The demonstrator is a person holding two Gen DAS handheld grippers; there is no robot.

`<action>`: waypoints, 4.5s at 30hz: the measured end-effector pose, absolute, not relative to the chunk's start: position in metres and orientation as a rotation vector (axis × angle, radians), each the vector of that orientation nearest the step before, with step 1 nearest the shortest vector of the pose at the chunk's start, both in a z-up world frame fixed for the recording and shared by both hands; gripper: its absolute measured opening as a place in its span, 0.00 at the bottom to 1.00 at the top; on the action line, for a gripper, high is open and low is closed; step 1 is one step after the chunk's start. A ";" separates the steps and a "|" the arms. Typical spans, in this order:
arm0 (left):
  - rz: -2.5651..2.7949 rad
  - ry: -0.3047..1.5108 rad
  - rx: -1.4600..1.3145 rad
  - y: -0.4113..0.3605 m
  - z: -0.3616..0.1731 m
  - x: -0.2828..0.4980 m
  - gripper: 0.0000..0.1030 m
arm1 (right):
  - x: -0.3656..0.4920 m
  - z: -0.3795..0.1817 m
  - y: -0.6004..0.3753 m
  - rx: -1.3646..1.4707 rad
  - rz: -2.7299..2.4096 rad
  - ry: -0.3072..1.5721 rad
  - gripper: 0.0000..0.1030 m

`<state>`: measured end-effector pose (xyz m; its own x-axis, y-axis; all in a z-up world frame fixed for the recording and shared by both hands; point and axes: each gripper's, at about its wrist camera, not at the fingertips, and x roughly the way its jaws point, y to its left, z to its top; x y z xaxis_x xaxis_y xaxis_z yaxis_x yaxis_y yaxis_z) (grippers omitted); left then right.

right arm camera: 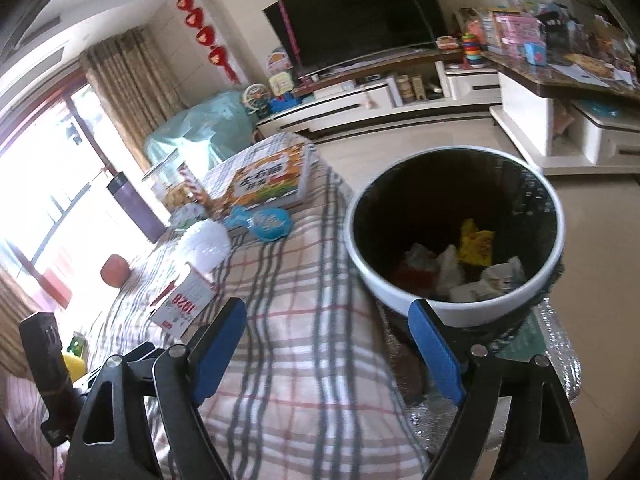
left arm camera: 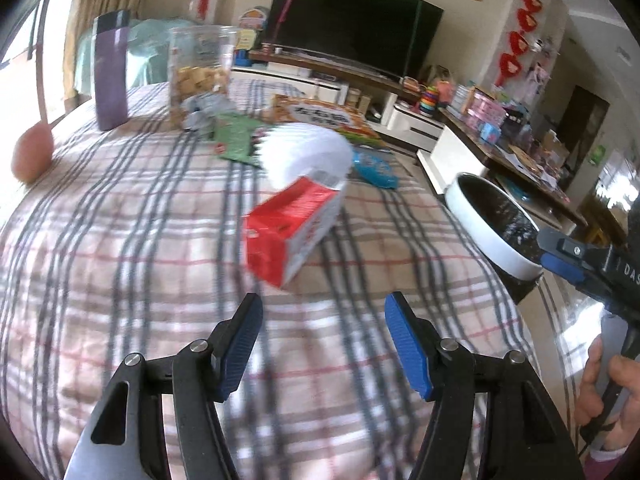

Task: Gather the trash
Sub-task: 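Move both open tools back toward the table items, then grasp the red juice box with the left tool while the right tool grasps the white foam net, then carry the juice box and foam net over the bin with both tools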

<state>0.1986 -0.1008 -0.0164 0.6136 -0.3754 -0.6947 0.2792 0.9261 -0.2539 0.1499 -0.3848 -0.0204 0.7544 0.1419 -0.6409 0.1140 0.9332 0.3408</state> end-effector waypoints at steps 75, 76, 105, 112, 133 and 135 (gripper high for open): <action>-0.355 0.838 -0.146 -0.055 -0.032 0.225 0.29 | 0.175 -0.049 -0.304 0.395 0.109 0.765 0.14; -0.367 0.834 -0.130 -0.062 -0.029 0.222 0.29 | 0.171 -0.049 -0.309 0.401 0.104 0.763 0.14; -0.614 0.816 0.055 -0.205 0.001 0.218 0.29 | 0.102 -0.022 -0.433 0.479 -0.117 0.631 0.14; -0.626 0.809 0.073 -0.228 0.003 0.228 0.29 | 0.102 -0.018 -0.455 0.481 -0.155 0.620 0.14; -0.650 0.804 0.133 -0.286 0.005 0.258 0.29 | 0.126 -0.018 -0.483 0.470 -0.199 0.659 0.18; -0.648 0.810 0.144 -0.292 0.003 0.261 0.29 | 0.129 -0.017 -0.485 0.466 -0.200 0.664 0.18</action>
